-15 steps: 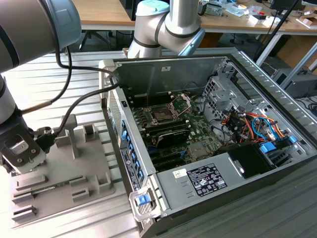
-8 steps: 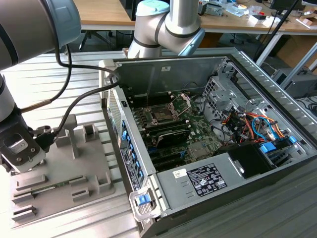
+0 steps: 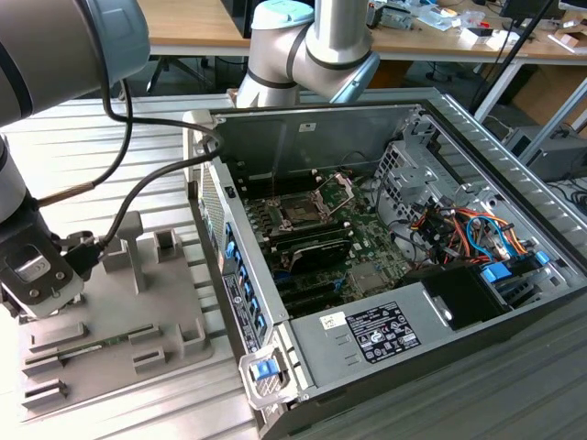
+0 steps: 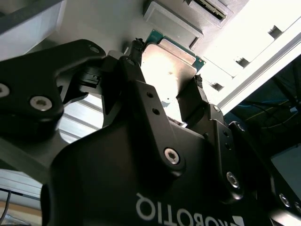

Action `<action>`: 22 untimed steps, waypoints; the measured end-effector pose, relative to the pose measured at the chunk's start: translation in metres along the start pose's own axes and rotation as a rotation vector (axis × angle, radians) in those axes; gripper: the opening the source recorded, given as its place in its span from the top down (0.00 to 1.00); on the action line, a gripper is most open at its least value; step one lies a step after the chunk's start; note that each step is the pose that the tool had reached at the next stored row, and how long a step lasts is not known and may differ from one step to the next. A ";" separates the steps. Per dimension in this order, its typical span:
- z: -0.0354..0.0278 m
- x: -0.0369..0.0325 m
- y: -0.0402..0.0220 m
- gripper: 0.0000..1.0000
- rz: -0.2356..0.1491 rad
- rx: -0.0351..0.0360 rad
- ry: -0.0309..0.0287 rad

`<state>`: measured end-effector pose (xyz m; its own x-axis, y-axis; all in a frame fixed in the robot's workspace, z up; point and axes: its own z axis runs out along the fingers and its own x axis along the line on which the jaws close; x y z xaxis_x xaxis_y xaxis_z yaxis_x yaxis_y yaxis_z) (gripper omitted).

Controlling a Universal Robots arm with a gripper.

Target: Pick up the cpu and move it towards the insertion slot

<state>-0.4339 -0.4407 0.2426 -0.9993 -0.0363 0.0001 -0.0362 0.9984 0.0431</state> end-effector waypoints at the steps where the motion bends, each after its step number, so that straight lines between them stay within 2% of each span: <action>1: -0.0003 0.0000 0.0000 0.45 0.000 0.0000 0.0000; 22: -0.0066 0.0000 0.0003 0.45 0.000 0.0000 0.0000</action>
<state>-0.4339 -0.4407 0.2492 -0.9993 -0.0363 0.0001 -0.0362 0.9984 0.0431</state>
